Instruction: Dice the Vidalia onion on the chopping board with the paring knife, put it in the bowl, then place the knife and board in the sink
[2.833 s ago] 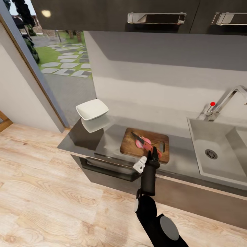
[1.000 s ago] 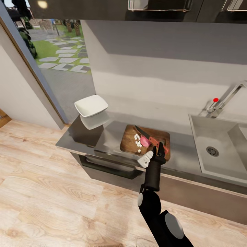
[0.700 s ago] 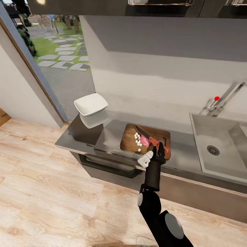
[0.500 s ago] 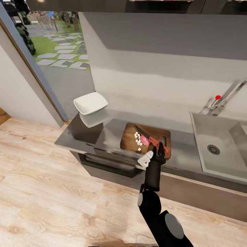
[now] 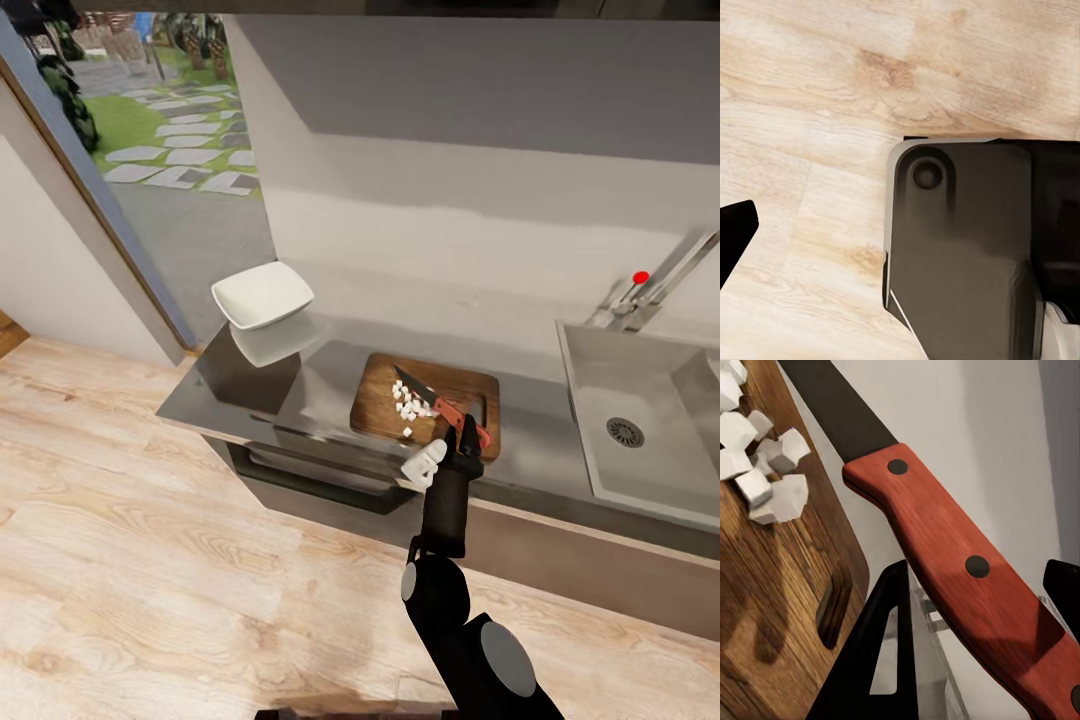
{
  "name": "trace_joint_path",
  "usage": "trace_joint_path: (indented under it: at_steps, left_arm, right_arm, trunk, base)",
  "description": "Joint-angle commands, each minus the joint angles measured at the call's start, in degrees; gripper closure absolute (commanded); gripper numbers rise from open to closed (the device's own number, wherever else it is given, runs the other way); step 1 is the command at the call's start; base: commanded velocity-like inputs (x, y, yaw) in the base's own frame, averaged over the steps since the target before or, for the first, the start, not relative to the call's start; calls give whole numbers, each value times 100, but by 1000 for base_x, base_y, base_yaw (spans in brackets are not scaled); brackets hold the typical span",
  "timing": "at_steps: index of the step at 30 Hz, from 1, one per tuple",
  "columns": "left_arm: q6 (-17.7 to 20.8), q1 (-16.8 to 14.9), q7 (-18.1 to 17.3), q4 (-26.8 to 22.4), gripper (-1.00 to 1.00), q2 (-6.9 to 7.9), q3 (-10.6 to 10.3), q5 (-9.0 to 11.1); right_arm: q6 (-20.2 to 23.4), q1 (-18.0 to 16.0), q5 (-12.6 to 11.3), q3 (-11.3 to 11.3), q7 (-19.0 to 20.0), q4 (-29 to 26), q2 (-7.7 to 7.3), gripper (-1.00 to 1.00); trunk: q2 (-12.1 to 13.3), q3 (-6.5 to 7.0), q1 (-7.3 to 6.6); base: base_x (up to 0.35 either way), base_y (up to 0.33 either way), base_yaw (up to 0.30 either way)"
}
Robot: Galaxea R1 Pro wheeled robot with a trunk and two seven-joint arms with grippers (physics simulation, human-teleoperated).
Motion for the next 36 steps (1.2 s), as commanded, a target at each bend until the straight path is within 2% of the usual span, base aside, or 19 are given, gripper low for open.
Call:
trace_joint_path:
  at_steps: [1, 5, 7, 9, 12, 15, 18, 20, 23, 24, 26, 28, 29, 31, 32, 33, 34, 35, 36]
  left_arm:
    - [-11, 2, 27, -6, -100, 9, -40, 58]
    - [-11, 2, 27, -5, -100, 9, -40, 58]
    - [-11, 2, 27, -4, -100, 9, -40, 58]
    - [-11, 2, 27, -4, -100, 9, -40, 58]
    - [-11, 2, 27, -4, -100, 9, -40, 58]
    - [-11, 2, 27, -4, -100, 9, -40, 58]
    - [-11, 2, 27, -4, -100, 9, -40, 58]
    - [-11, 2, 24, -6, -100, 9, -41, 58]
    - [-11, 2, 19, -12, -100, 9, -40, 58]
    - [-11, 2, 18, -10, -100, 9, -40, 58]
    - [-11, 2, 18, -7, -100, 9, -43, 58]
    - [-11, 2, 18, -1, -100, 9, -43, 58]
    - [-11, 2, 18, -3, -100, 9, -44, 58]
    - [-11, 2, 18, 3, -100, 9, -42, 58]
    - [-11, 2, 18, 3, -100, 9, -43, 58]
    - [-11, 2, 18, 4, -100, 9, -45, 58]
    - [-11, 2, 18, 4, -100, 9, -47, 58]
    - [-11, 2, 18, 4, -100, 9, -48, 58]
    - [-11, 2, 18, 4, -100, 9, -48, 58]
  right_arm:
    - [37, -4, 28, 6, -3, 1, 1, 100]
    - [39, -4, 33, -10, -15, -17, 5, 100]
    - [39, -4, 24, -208, -19, -82, 29, 100]
    - [29, -4, 20, -608, -4, -234, 66, 100]
    - [26, -4, -13, -809, 23, -675, 77, 100]
    - [23, -4, -246, -961, 133, -990, 79, 100]
    - [-7, -4, -569, -1243, 174, -1138, 72, 100]
    - [-19, -11, -910, -1435, 183, -1158, 64, 100]
    - [-45, -32, -1823, -1922, 206, -1167, 8, 100]
    - [-76, -35, -2099, -2085, 211, -1168, -58, 100]
    - [-264, -38, -2504, -2261, 217, -1173, -264, 100]
    - [-420, -38, -3041, -2436, 288, -1173, -500, 100]
    - [-458, -39, -3427, -2598, 398, -1174, -666, 100]
    - [-488, -39, -4181, -2894, 844, -1174, -1054, 100]
    - [-494, -39, -4466, -3026, 1090, -1173, -1219, 100]
    - [-496, -39, -4642, -3150, 1247, -1174, -1313, 100]
    - [-498, -39, -4982, -3492, 1556, -1175, -1441, 100]
    - [-498, -39, -5176, -3720, 1773, -1173, -1496, 100]
    - [-499, -39, -5261, -3839, 1925, -1171, -1517, 100]
  trunk:
    - [-9, -7, 3]
    - [-9, -8, 3]
    - [-9, -8, 3]
    - [-9, -8, 3]
    - [-9, -8, 3]
    - [-9, -8, 3]
    - [-9, -8, 3]
    - [-9, -8, 3]
    - [-9, -8, 3]
    - [-9, -8, 3]
    - [-9, -8, 3]
    - [-9, -8, 3]
    - [-9, -8, 3]
    - [-9, -8, 3]
    - [-9, -8, 3]
    - [-9, -8, 3]
    - [-9, -8, 3]
    - [-9, -8, 3]
    - [-9, -8, 3]
  base:
    - [0, 0, 0]
    - [0, 0, 0]
    - [0, 0, 0]
    - [0, 0, 0]
    - [0, 0, 0]
    - [0, 0, 0]
    - [0, 0, 0]
    - [0, 0, 0]
    - [0, 0, 0]
    - [0, 0, 0]
    - [0, 0, 0]
    - [0, 0, 0]
    - [0, 0, 0]
    - [0, 0, 0]
    - [0, 0, 0]
    - [0, 0, 0]
    - [0, 0, 0]
    - [0, 0, 0]
    - [0, 0, 0]
